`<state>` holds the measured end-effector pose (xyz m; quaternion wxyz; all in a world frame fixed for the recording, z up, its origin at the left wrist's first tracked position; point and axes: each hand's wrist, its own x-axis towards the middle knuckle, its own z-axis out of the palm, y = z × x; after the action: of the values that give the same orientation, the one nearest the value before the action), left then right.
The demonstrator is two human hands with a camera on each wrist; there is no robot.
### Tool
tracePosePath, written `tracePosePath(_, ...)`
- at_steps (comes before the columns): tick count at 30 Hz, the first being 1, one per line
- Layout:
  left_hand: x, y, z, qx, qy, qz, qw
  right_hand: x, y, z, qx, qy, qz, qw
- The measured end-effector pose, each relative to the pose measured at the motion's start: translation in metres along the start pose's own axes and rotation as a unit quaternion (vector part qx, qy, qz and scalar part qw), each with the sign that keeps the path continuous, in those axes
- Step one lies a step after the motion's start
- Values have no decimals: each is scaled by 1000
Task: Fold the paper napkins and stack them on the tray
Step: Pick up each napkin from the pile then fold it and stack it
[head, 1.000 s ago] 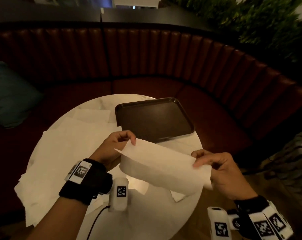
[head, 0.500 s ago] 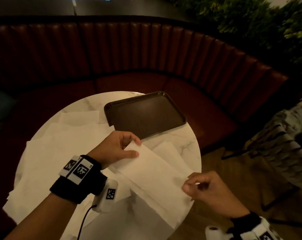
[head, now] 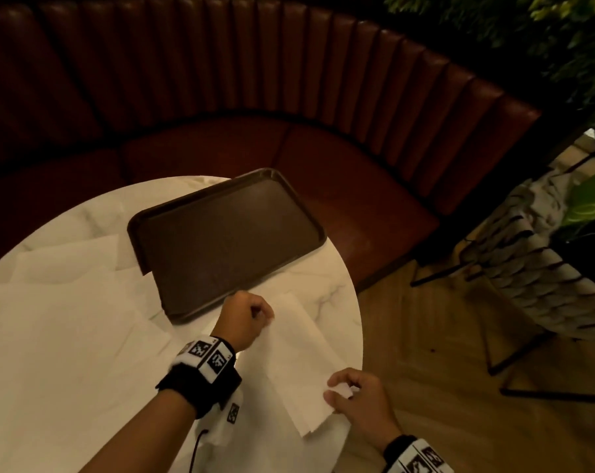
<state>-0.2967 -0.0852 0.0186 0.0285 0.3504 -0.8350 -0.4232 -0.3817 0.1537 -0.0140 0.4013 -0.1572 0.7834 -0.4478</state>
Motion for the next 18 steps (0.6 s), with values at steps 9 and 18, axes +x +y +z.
tracePosePath(9,31,-12,51,246,-161,-87,952,42,21,3,-211,-43,1,977)
tracePosePath(18,-26,-17,5,23,-15,-113,993,34,-8,5,-486,46,-90,868)
